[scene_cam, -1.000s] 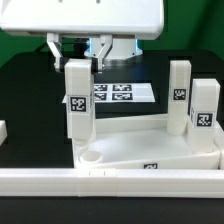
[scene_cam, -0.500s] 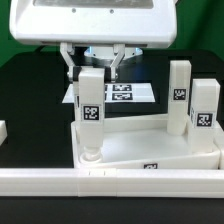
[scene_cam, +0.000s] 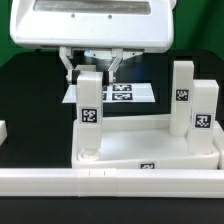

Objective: Assemble desk

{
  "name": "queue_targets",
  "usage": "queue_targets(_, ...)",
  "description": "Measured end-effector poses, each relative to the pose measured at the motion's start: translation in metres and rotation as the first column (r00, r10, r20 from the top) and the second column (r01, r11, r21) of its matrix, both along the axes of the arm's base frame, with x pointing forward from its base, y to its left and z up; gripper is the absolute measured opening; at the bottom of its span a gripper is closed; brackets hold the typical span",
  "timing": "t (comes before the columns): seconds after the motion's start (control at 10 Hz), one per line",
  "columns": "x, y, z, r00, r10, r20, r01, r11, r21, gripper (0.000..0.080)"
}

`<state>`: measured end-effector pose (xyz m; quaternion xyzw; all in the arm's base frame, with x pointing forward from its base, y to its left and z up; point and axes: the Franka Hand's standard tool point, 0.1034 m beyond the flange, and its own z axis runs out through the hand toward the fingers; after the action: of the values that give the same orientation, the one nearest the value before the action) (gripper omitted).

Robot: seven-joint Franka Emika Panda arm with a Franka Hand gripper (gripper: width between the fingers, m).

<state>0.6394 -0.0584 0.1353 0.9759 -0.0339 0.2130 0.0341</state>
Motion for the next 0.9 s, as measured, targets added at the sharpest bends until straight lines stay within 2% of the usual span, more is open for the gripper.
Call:
queue_targets(0.2, -0.0024, -0.0027, -0.0074, 1.0, -0.002, -0.002, 0.002, 1.0, -0.009, 0.029)
queue_targets(0.6, -0.0016, -0.0054, -0.0079, 0.999, -0.003, 0.041, 0.005, 0.999, -0.033, 0.029)
queue_targets(0.9, -0.0019, -0.0059, -0.008, 0.999, -0.004, 0.043, 0.006, 0.999, -0.034, 0.029)
